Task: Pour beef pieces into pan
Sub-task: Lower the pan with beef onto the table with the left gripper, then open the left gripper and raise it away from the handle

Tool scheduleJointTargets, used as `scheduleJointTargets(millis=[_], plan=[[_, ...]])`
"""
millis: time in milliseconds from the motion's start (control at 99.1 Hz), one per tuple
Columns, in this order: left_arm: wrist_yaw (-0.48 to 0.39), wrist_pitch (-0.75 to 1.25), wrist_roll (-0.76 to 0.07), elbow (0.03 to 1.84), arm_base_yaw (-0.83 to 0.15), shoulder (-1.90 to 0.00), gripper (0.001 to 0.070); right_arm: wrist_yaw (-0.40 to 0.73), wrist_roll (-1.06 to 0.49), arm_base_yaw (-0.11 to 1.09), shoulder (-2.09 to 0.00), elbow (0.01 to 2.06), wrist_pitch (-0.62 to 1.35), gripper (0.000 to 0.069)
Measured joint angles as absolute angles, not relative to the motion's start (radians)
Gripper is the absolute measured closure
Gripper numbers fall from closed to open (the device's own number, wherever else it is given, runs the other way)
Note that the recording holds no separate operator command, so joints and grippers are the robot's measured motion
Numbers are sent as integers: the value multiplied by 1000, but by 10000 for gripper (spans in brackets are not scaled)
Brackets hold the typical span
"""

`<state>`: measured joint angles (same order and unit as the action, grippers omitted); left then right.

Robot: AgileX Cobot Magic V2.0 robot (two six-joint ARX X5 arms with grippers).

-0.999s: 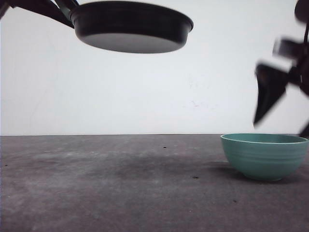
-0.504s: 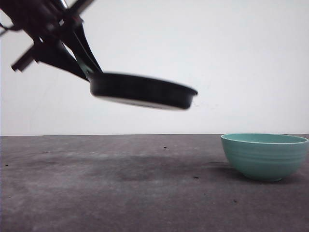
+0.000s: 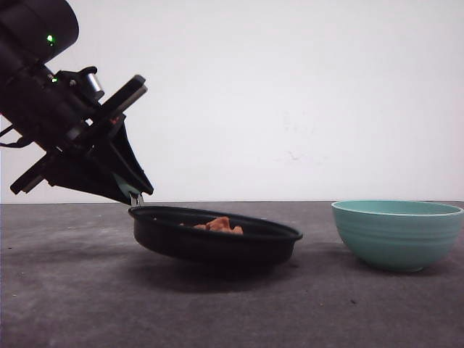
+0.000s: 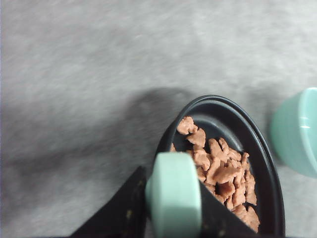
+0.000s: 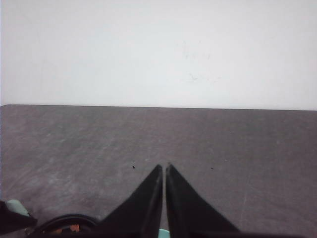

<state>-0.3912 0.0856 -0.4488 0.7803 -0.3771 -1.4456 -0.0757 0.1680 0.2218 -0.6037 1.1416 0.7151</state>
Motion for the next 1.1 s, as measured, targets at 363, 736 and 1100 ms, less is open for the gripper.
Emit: scheduleJointTargets(millis=[363,736,1100], plan=[[-410,-54,-532,781,-357,-1516,651,-127,182,222,-603,1142,727,682],[-422,19,-537,786,-343,-1573,626,-158,214,222,-550,1142,769,682],[-412,41,-581,786,-328,-1498,15,-157,216,222,-549,1142,767,682]])
